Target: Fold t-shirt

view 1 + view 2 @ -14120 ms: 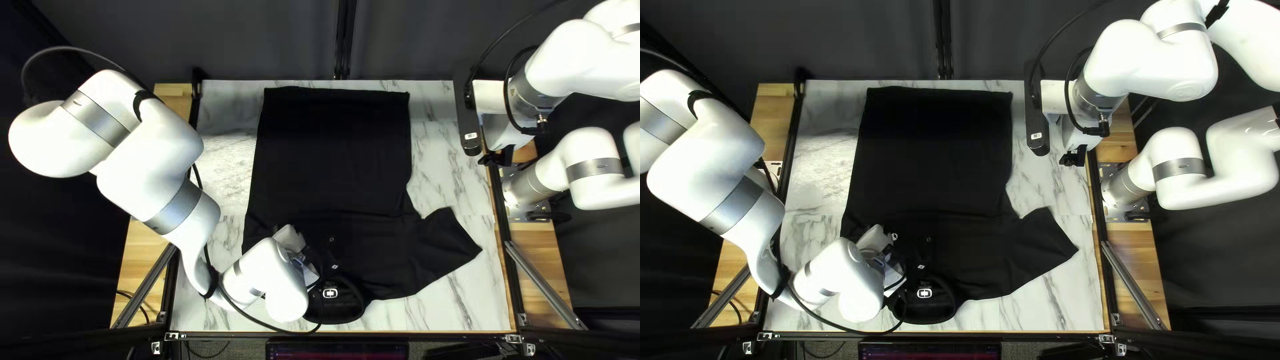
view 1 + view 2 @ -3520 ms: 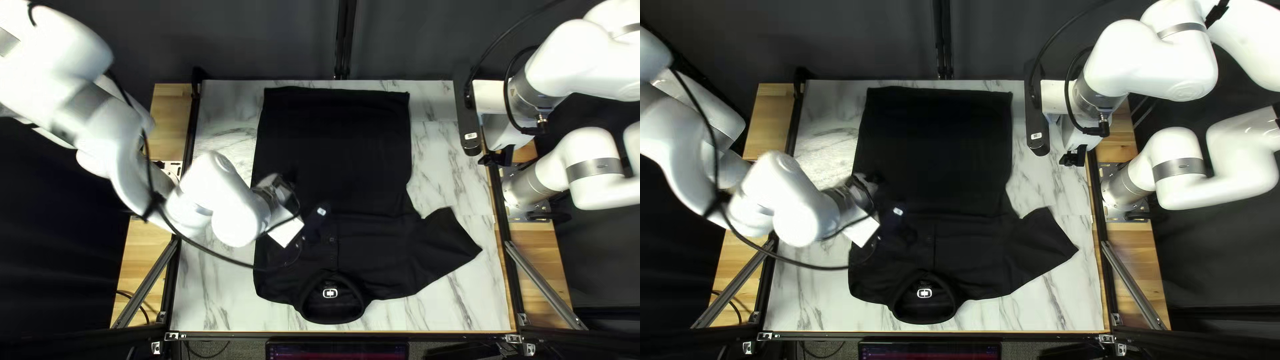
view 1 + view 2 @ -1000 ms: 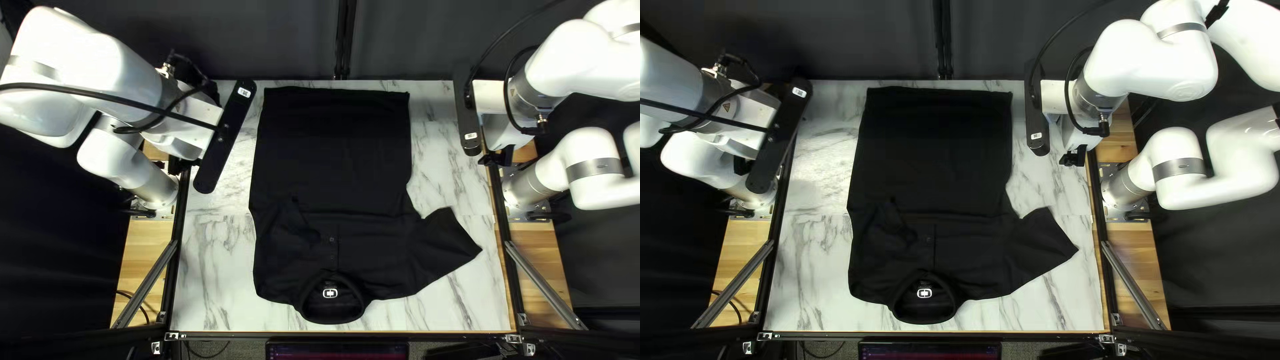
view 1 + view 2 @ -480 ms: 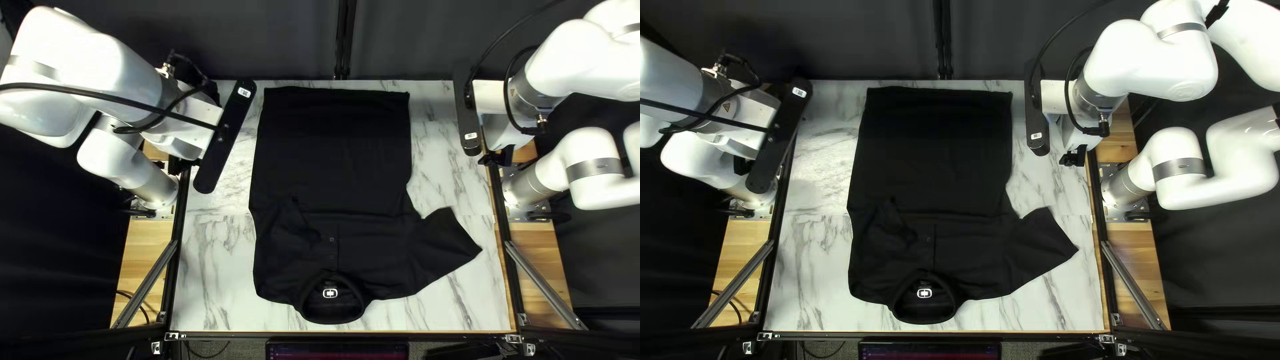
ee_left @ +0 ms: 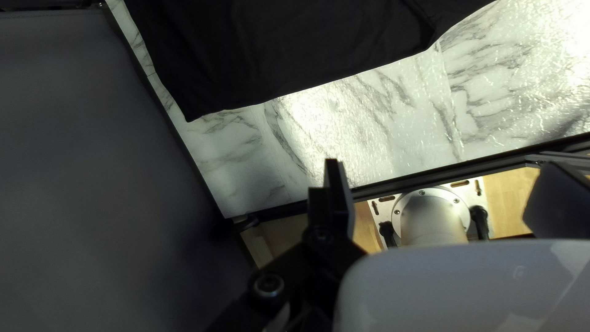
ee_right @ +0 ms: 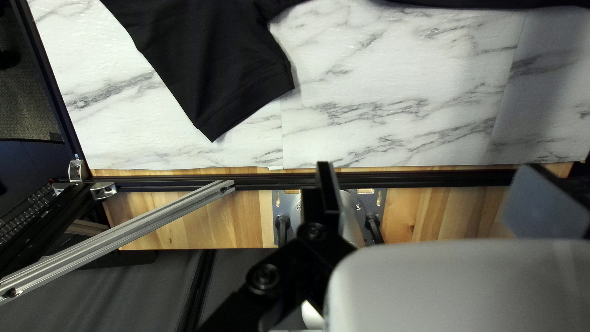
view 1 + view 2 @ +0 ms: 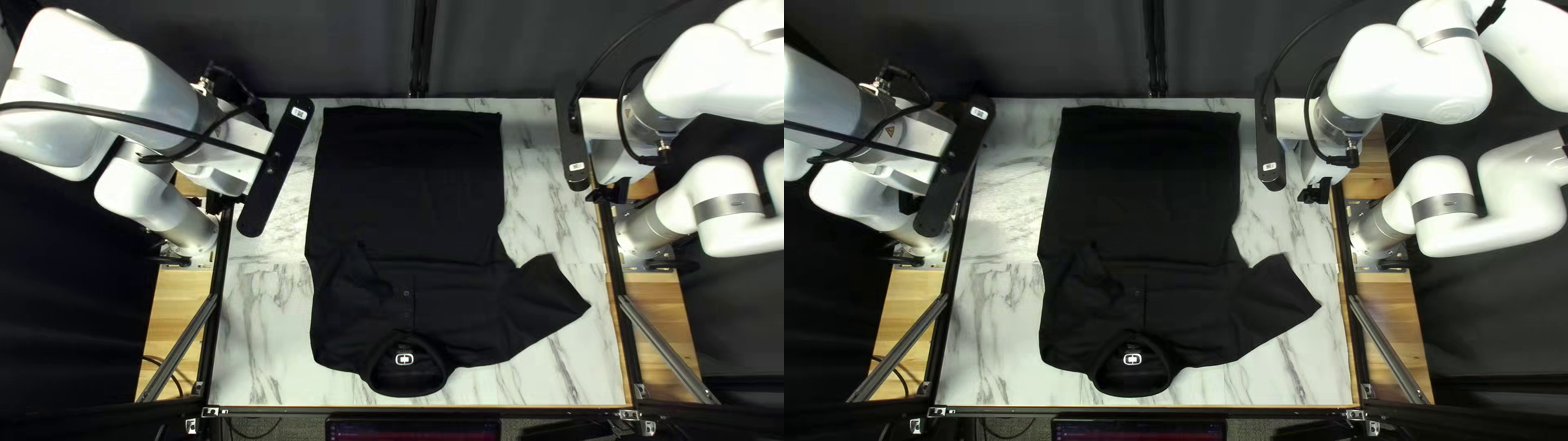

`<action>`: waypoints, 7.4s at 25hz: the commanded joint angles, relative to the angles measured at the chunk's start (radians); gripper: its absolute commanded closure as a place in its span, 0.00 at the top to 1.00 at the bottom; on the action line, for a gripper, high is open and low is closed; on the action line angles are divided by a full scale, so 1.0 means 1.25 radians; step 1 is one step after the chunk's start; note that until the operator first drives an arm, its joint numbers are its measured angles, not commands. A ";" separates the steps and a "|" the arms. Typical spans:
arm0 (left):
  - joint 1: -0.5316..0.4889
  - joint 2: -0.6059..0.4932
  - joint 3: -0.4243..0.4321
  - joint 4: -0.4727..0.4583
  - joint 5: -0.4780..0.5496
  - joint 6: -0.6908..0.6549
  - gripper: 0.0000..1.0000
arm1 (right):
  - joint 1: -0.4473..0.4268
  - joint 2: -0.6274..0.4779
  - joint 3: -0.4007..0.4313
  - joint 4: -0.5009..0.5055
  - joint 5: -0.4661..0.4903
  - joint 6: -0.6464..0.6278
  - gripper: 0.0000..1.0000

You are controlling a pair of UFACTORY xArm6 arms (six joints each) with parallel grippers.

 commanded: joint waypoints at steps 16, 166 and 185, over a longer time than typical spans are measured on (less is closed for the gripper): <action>0.000 0.000 0.000 0.000 0.000 0.000 1.00 | 0.067 0.058 0.299 0.015 -0.308 0.236 1.00; 0.000 0.000 0.000 0.000 0.000 0.000 1.00 | 0.236 0.338 0.351 0.583 -0.841 0.293 0.00; 0.000 0.000 0.000 0.000 0.000 0.000 1.00 | 0.259 0.388 0.284 0.608 -0.844 0.322 0.00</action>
